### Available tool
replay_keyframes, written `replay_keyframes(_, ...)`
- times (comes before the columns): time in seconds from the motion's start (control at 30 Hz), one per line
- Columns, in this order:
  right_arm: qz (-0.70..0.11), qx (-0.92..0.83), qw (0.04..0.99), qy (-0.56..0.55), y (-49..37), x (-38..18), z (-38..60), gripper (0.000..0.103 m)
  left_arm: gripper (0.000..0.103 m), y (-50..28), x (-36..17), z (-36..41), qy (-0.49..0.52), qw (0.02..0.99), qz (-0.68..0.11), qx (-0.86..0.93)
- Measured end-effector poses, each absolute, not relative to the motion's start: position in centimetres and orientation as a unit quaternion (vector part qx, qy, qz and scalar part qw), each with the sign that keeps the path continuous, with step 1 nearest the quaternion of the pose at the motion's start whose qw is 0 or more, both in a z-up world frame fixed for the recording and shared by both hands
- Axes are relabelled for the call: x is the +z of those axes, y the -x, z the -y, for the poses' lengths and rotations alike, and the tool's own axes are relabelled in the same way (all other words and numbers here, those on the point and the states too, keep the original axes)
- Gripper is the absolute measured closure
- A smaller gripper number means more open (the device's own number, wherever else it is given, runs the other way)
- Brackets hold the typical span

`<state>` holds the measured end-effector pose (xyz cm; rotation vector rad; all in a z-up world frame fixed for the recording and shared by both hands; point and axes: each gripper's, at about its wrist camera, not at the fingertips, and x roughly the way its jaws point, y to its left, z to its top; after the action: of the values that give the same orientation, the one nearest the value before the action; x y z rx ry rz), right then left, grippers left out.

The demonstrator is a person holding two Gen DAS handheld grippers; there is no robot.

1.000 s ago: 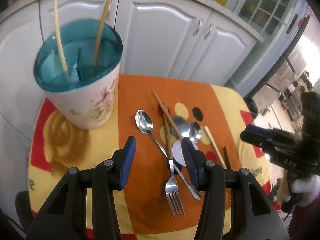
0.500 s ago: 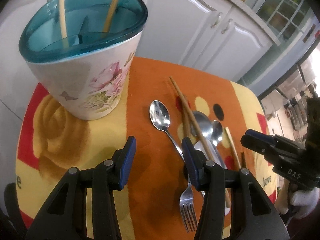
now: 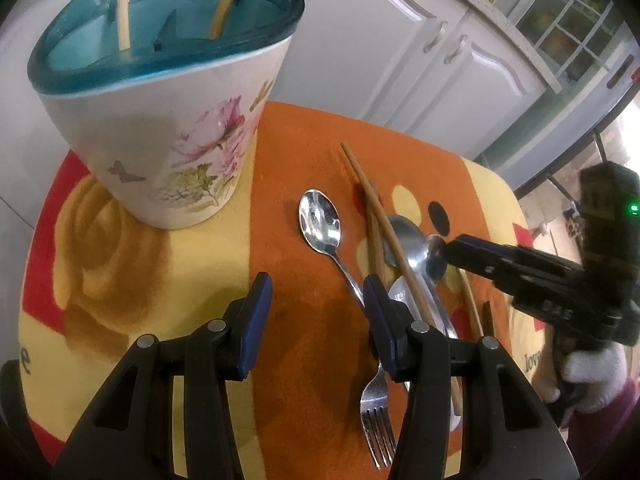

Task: Organize utensils

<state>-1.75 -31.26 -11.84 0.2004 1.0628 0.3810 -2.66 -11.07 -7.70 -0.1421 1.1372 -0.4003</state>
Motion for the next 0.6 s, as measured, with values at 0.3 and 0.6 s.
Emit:
replay_keyframes(0.3, -0.504, 0.221, 0.825, -0.13, 1.2, -12.8, 32.0, 0.098, 0.056, 1.5, -7.2, 12.9, 0.063, 0.823, -0.533, -0.189)
replay_keyframes(0.6, -0.49, 0.174, 0.839, -0.16, 4.0, -12.1, 36.6, 0.101, 0.056, 0.1, -7.4, 16.8, 0.043, 0.835, -0.521, -0.175)
